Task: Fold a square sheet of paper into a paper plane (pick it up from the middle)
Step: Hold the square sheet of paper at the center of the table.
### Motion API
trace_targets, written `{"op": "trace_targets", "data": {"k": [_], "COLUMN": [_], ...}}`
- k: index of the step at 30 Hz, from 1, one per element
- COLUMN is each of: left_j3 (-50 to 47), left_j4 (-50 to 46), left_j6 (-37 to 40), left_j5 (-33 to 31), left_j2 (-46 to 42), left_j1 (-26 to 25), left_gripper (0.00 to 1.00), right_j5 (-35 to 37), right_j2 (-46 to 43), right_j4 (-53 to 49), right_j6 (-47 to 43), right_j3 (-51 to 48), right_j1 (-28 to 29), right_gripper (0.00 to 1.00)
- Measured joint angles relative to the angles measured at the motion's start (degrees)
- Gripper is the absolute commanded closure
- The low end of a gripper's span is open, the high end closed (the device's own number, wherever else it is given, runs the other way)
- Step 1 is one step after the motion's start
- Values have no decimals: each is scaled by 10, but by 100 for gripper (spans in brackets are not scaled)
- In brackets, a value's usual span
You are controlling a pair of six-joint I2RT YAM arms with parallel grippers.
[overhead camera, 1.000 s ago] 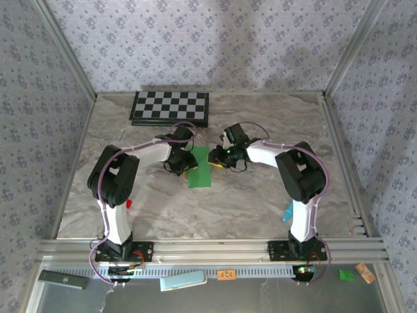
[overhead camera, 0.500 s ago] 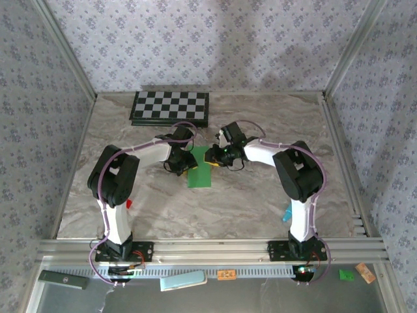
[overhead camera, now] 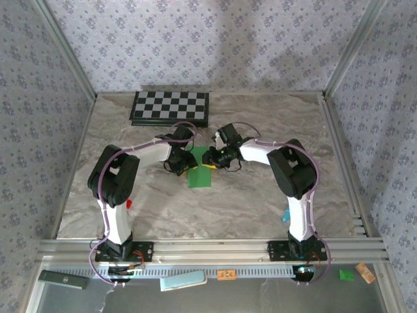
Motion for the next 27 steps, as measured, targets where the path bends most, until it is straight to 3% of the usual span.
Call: {"op": "trace_targets", "data": {"k": [11,20,27], "left_j3": [0,2,14], "left_j4": [0,2,-28], "left_j6": [0,5,54], "left_j5": [0,4,-8], "left_j2": [0,-19,-55], "left_j1": [0,2,31], "left_gripper": [56,54,49], "right_j5": [0,14,22], "right_j2": [11,27,43], "right_j4": [-19,-75,-125], "right_j6": [-11,-52,-73], "right_j3": [6,35,68], "right_j1": [1,-1,-3], "right_gripper": [74,85,92]}}
